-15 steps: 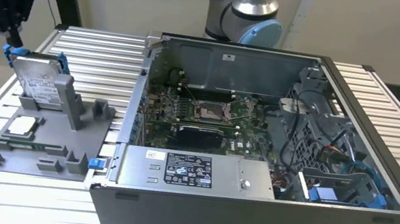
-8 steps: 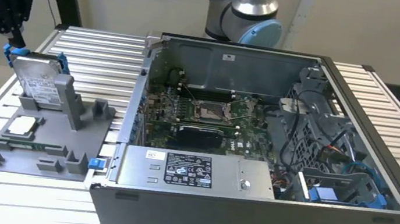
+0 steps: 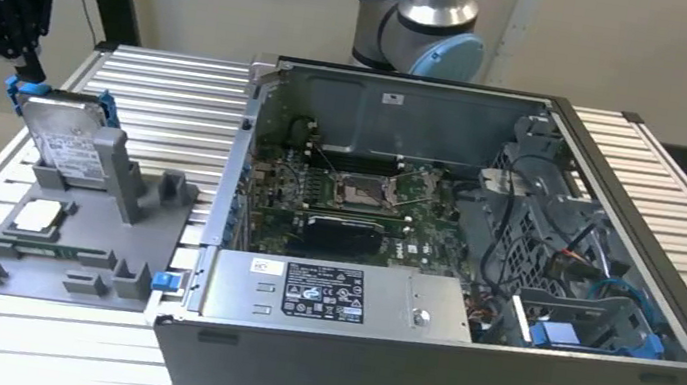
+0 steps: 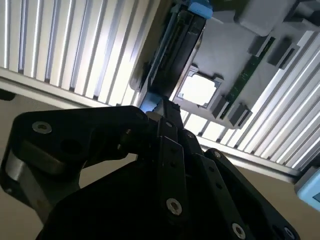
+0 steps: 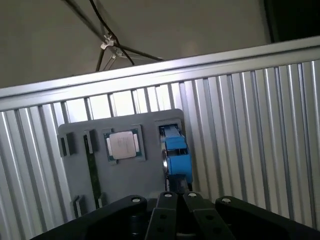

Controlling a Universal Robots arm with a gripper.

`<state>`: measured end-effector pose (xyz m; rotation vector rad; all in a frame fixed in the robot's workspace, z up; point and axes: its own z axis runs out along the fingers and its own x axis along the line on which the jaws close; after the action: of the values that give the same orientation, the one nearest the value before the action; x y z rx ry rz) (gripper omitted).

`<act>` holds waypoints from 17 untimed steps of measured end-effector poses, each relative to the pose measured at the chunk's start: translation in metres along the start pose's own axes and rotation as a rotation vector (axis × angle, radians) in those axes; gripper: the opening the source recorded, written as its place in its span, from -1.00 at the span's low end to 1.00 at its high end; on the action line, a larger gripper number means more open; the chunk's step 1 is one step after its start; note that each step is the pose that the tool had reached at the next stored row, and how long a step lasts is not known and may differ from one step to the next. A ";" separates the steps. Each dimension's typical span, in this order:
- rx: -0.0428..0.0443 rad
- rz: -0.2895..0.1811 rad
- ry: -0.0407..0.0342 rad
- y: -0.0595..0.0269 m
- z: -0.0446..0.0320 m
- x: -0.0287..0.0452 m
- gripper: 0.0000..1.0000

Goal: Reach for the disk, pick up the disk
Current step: 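Pick up the disk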

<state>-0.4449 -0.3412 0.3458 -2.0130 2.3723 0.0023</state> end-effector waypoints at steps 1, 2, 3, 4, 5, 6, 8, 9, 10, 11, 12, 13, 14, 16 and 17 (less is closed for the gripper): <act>0.0001 -0.001 -0.0001 0.0000 0.0001 0.0000 -1.00; 0.0001 -0.002 -0.0002 0.0000 0.0001 -0.0001 -1.00; -0.0001 -0.003 -0.0002 -0.0001 0.0001 -0.0001 -1.00; -0.0001 -0.005 -0.0001 -0.0001 0.0000 -0.0001 -1.00; -0.0003 -0.006 -0.0001 -0.0001 0.0000 -0.0001 -1.00; -0.0002 -0.006 -0.0001 -0.0001 0.0000 -0.0001 -1.00; -0.0002 -0.007 -0.0002 -0.0001 0.0000 -0.0002 -1.00; -0.0002 -0.007 -0.0002 -0.0001 0.0000 -0.0001 -1.00; -0.0002 -0.007 -0.0002 -0.0001 0.0000 -0.0002 1.00; -0.0002 -0.007 -0.0002 -0.0001 0.0000 -0.0001 1.00; -0.0003 -0.008 -0.0002 -0.0001 0.0000 -0.0002 1.00; -0.0003 -0.008 -0.0002 -0.0001 0.0000 -0.0002 1.00; -0.0003 -0.008 -0.0002 -0.0001 0.0000 -0.0002 1.00; -0.0003 -0.009 -0.0002 -0.0001 0.0000 -0.0002 1.00; -0.0003 -0.009 -0.0002 -0.0001 0.0000 -0.0002 1.00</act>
<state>-0.4448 -0.3411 0.3458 -2.0233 2.3635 0.0027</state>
